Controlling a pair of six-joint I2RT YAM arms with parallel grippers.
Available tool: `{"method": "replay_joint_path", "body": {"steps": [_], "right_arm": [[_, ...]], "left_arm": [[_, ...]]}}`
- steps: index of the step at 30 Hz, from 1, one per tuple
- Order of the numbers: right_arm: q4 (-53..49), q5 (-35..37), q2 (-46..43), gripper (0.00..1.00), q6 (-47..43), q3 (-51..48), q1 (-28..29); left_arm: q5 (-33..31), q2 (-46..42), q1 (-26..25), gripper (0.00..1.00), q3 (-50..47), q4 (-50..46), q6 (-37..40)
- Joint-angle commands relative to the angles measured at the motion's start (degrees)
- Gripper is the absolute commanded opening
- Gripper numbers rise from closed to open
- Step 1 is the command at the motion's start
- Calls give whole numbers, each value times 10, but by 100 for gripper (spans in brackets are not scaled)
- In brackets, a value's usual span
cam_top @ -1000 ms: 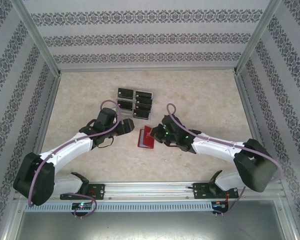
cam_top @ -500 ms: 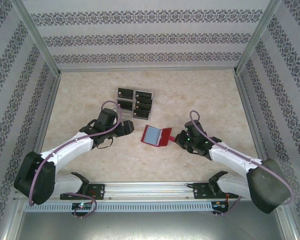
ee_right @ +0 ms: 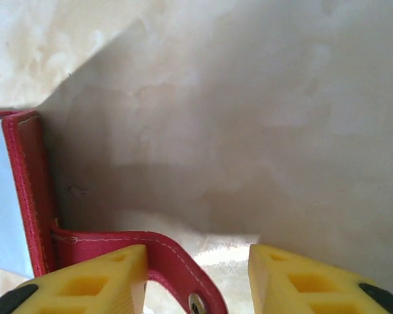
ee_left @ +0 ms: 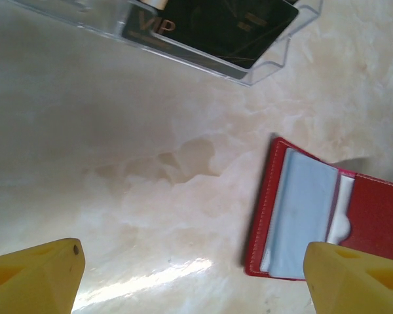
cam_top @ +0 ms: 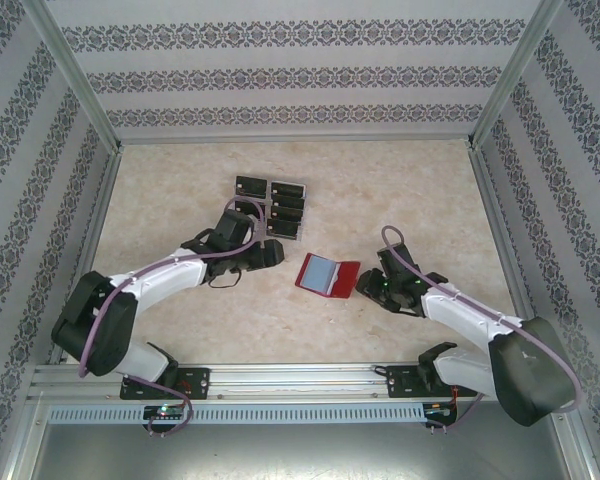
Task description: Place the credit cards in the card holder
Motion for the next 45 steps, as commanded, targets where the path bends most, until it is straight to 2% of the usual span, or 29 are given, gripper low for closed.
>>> {"method": "replay_joint_path", "body": {"steps": [1,5,10,16,21,28,35,45], "right_arm": [[-41,12,-44,48,-11,13,-1],[-79,17,-108,52,-10,27,6],[-101,30,-135,46,-5,69,51],[-63,36,-41,35,-13,138,124],[-23,26,48,21,-19,157,142],[-16,40,75,15,-31,130,130],[53,15,120,8,-27,35,74],[89,-2,178,6,-40,25,52]], "left_arm": [[10,19,-14,88,25,17,7],[11,29,-18,89,29,25,5],[8,37,-21,90,33,30,3],[-5,43,-21,91,35,43,-13],[-9,49,-22,91,45,37,-11],[-7,46,-21,92,54,30,-2],[8,62,-21,93,67,18,19],[80,124,-36,93,98,32,44]]}}
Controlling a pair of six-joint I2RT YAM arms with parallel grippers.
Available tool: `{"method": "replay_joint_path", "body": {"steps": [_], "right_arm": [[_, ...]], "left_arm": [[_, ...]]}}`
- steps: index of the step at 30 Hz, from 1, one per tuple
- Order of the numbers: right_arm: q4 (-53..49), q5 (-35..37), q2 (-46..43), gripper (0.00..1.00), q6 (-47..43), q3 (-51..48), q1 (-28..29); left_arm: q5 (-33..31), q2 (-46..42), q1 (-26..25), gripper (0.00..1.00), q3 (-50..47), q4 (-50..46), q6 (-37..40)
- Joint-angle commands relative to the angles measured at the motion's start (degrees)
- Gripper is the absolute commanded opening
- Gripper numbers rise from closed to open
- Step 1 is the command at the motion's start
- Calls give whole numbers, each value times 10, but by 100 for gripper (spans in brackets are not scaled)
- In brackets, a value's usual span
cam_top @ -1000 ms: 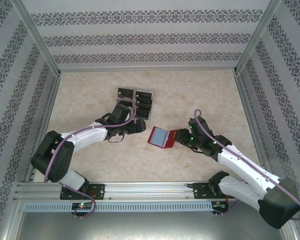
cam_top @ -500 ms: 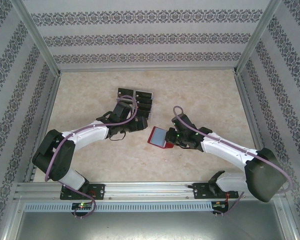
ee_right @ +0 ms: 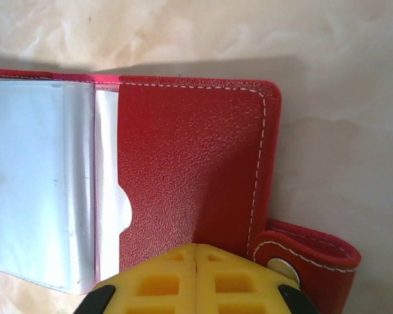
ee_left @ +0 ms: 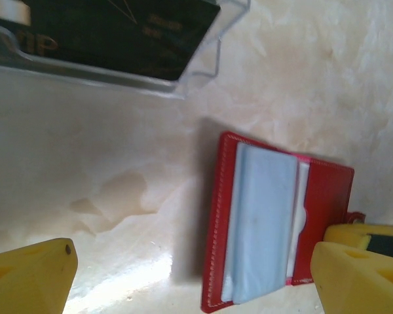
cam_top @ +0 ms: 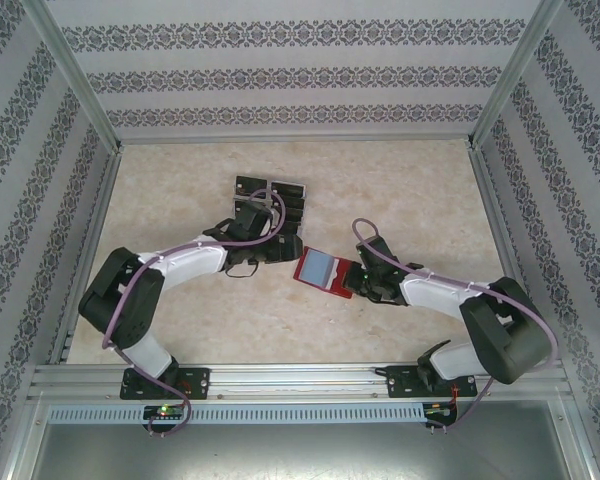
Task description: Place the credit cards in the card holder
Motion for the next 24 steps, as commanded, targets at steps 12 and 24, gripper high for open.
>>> {"method": "replay_joint_path", "body": {"steps": [12,24], "right_arm": [[-25,8,55,6,-19,-33,-24],[-21,8,62,5,-25,-38,-30]], "left_arm": [[64,83,-14,84,37,51,-1],[118,97,-14,59,13,148,-41]]}}
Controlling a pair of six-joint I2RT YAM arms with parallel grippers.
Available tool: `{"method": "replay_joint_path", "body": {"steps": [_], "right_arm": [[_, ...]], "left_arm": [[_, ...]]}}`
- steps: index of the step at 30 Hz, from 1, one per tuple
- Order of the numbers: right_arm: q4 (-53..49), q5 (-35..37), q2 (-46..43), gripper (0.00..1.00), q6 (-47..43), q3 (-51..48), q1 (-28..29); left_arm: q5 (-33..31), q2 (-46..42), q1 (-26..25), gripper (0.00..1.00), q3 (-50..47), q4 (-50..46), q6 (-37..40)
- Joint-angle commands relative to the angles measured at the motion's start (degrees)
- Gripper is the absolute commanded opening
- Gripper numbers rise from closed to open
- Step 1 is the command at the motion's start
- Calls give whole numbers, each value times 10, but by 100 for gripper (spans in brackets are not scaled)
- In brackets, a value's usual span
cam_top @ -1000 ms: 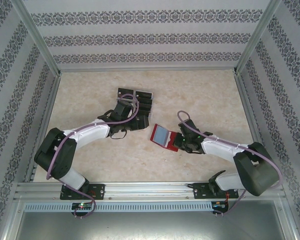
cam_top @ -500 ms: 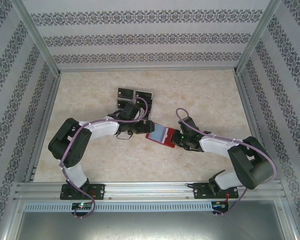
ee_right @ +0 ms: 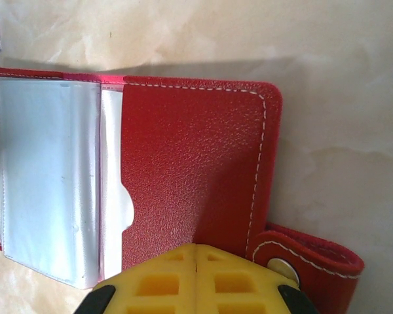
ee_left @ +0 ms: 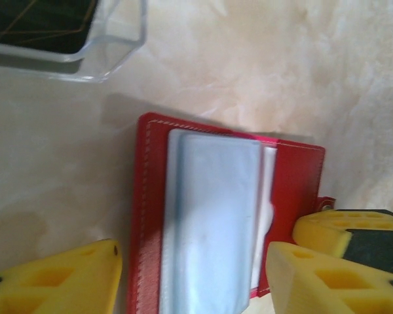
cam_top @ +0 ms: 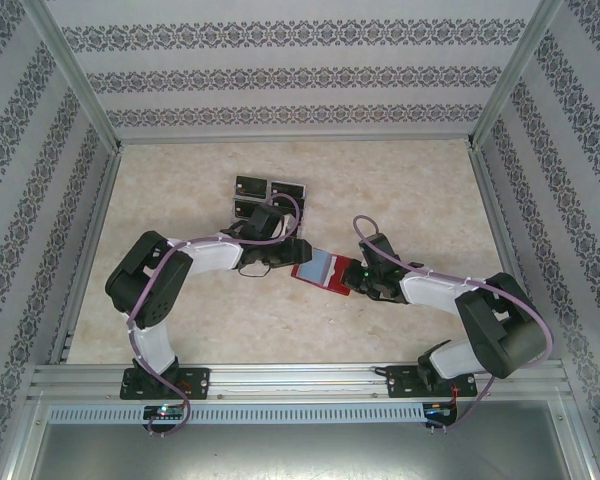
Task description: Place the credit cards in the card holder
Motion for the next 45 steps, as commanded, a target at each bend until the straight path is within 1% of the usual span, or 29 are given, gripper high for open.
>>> {"method": "replay_joint_path", "body": {"steps": [1,4,14,22,26,39,45], "right_arm": [[-60,41,42,5,-12,-33,-8],[-60,41,42,5,-13,-34,-8],[-61,43,42,5,-18,-36,-11],[-63,43,45,5,-21,-35,-14],[-64,44,46,5,-22,-35,-15],[-63,44,47,5,-25,-36,-16],[-64,42,46,5,-26,-34,-17]], "left_arm": [[27,4,-6,56,-7,54,-16],[28,0,-5,51,-11,62,-20],[23,-20,-6,45,-29,87,-30],[10,-39,-5,35,-45,100,-31],[9,-46,-5,34,-51,108,-33],[15,-44,-5,17,-52,118,-35],[22,-38,-5,12,-50,120,-35]]}}
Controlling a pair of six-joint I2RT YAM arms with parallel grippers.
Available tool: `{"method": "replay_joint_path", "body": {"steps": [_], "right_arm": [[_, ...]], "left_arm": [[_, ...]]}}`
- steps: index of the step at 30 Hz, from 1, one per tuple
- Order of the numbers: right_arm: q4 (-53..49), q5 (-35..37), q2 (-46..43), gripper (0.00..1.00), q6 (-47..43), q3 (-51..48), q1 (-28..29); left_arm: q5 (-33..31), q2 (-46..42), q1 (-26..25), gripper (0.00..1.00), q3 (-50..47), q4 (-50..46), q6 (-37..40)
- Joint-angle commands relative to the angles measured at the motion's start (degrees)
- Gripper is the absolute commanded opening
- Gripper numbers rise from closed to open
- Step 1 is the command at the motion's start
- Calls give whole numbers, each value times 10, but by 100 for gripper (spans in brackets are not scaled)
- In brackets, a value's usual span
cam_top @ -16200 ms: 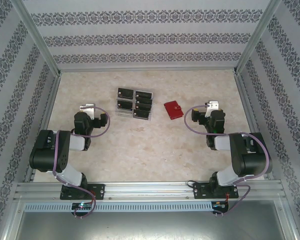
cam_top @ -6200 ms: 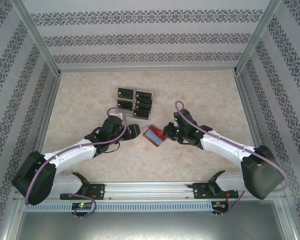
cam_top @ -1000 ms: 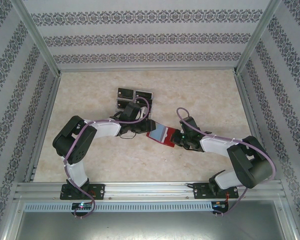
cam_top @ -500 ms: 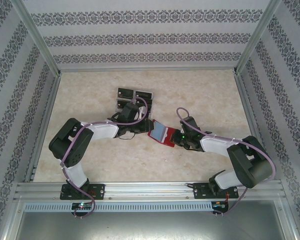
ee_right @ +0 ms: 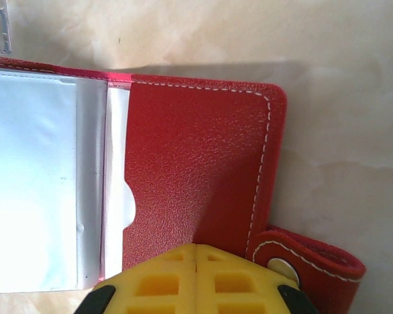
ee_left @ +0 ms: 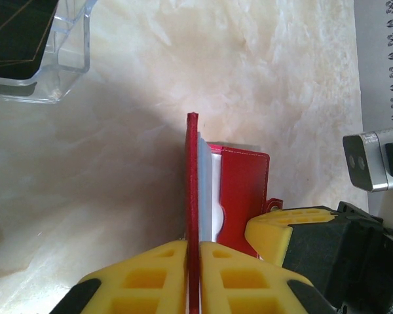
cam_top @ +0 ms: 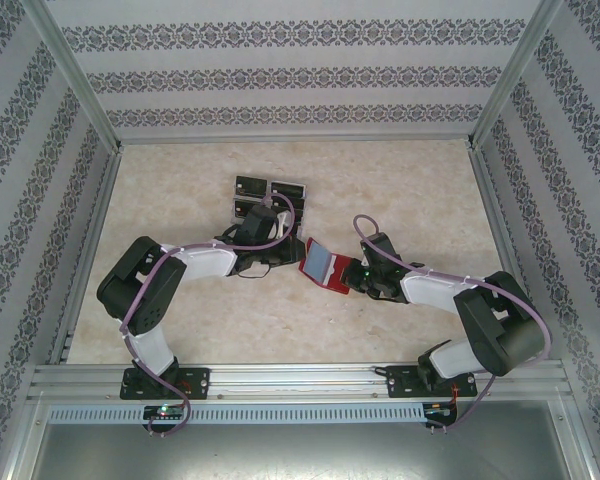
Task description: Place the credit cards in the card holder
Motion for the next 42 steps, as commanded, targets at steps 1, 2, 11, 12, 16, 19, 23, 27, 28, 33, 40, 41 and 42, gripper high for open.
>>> {"method": "replay_joint_path", "body": {"steps": [1,2,11,12,16,19,23,27,28,33,40,41,42], "right_arm": [[-81,55,40,5,-14,-30,-9],[-81,55,40,5,-14,-30,-9],[-90,-1,25,18,-37,-5,-8],[-96,-10,19,23,-42,3,-4],[-131,-29,-17,37,-49,46,16],[-152,-38,-45,44,-50,77,28],[-172,-41,-75,47,-48,101,30],[-179,-40,-92,47,-47,105,30],[-179,-40,-93,48,-47,104,30],[-168,-38,-82,48,-48,90,29],[-163,-23,-76,48,-53,69,28],[-166,-19,-77,48,-55,66,27],[-168,-17,-79,48,-56,64,26]], "left_arm": [[10,-2,-5,10,-1,27,1],[11,0,-5,9,0,25,1],[-26,-26,-5,0,-9,-8,19],[-37,-37,-5,0,-13,-18,22],[-85,-88,-5,0,-29,-66,41],[-116,-129,-6,0,-39,-115,54],[-147,-179,-7,0,-49,-170,69],[-172,-209,-21,0,-50,-206,77],[-177,-213,-27,0,-49,-210,75],[-212,-183,-74,0,-22,-223,78],[-227,-100,-135,0,24,-219,75],[-226,-92,-142,0,27,-212,72],[-225,-86,-146,0,29,-208,68]]}}
